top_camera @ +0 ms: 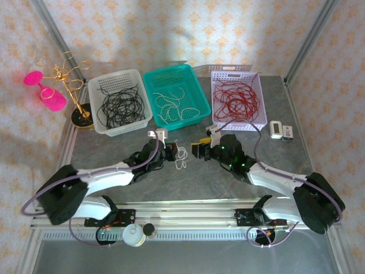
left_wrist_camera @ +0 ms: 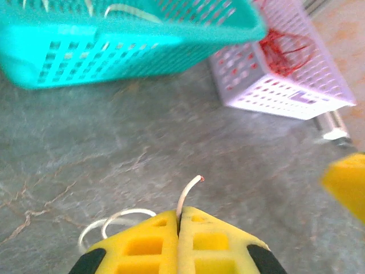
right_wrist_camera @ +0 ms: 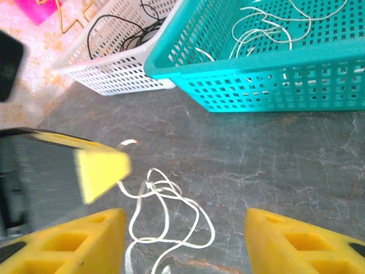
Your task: Untangle the cables
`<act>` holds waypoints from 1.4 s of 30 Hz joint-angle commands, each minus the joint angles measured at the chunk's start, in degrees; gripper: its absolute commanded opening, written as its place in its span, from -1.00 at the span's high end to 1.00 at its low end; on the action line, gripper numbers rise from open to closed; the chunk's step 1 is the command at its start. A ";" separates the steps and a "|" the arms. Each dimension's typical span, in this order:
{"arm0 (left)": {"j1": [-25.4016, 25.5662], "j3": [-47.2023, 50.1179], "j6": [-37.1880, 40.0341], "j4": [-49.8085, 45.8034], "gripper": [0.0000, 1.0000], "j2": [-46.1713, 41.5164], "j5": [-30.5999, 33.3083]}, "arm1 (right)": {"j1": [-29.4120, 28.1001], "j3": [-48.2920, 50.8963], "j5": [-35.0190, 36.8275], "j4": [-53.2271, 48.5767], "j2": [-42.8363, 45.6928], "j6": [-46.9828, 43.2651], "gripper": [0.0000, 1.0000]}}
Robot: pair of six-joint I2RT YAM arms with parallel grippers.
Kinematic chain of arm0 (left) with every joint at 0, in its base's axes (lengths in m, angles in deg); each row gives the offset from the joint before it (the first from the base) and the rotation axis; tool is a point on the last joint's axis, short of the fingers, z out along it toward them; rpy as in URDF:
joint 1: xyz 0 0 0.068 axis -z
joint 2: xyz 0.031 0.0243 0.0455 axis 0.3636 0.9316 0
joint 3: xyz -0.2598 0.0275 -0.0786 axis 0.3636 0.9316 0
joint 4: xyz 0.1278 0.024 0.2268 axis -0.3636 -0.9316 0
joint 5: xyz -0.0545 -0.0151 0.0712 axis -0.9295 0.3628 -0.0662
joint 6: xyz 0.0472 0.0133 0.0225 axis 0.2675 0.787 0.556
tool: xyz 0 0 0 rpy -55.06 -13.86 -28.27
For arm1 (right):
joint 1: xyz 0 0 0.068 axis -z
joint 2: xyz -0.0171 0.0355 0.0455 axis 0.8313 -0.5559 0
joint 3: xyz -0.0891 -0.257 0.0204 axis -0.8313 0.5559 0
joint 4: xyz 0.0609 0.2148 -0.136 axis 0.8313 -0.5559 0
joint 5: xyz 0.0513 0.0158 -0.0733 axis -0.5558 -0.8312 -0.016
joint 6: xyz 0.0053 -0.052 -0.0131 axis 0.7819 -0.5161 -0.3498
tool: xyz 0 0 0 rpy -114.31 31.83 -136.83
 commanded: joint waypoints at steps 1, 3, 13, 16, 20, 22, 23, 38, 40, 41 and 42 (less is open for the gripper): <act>0.53 -2.35 3.13 -7.26 1.00 -6.21 4.40 | 0.33 -0.69 -0.53 5.02 -1.54 5.28 -0.10; 0.93 -3.79 4.33 -8.75 1.00 -9.65 4.41 | 0.62 0.40 -2.47 9.10 -0.99 7.42 -0.09; 1.53 -16.28 11.86 -20.67 1.00 -15.46 -1.50 | 8.97 -0.08 -20.53 25.21 -0.16 9.87 -0.25; 1.52 -19.47 15.47 -24.61 1.00 -14.55 -5.33 | 9.50 0.78 -33.13 33.98 -0.41 7.28 -0.36; 1.53 -20.77 18.07 -26.39 1.00 -14.62 -7.51 | 8.32 -0.98 -37.15 31.38 1.27 0.24 -0.46; 1.59 -21.77 19.60 -27.85 1.00 -14.65 -8.48 | 6.50 -4.53 -36.40 22.65 1.27 -6.54 -0.47; 1.58 -22.21 20.16 -28.49 1.00 -14.73 -8.79 | 5.82 -6.03 -37.05 19.96 0.80 -8.72 -0.47; 1.58 -32.76 26.31 -39.56 1.00 -17.99 -2.19 | 4.57 -12.91 -41.60 34.38 -24.55 6.70 0.56; 1.59 -34.82 27.10 -40.12 1.00 -18.42 0.11 | 4.27 -12.45 -41.26 37.24 -26.75 10.51 0.71; 1.54 -35.69 27.47 -40.09 1.00 -18.60 0.88 | 4.08 -11.91 -40.92 37.93 -27.26 11.37 0.72; 1.54 -36.67 27.93 -39.96 1.00 -18.73 1.85 | 3.98 -11.21 -40.46 38.08 -27.57 11.78 0.72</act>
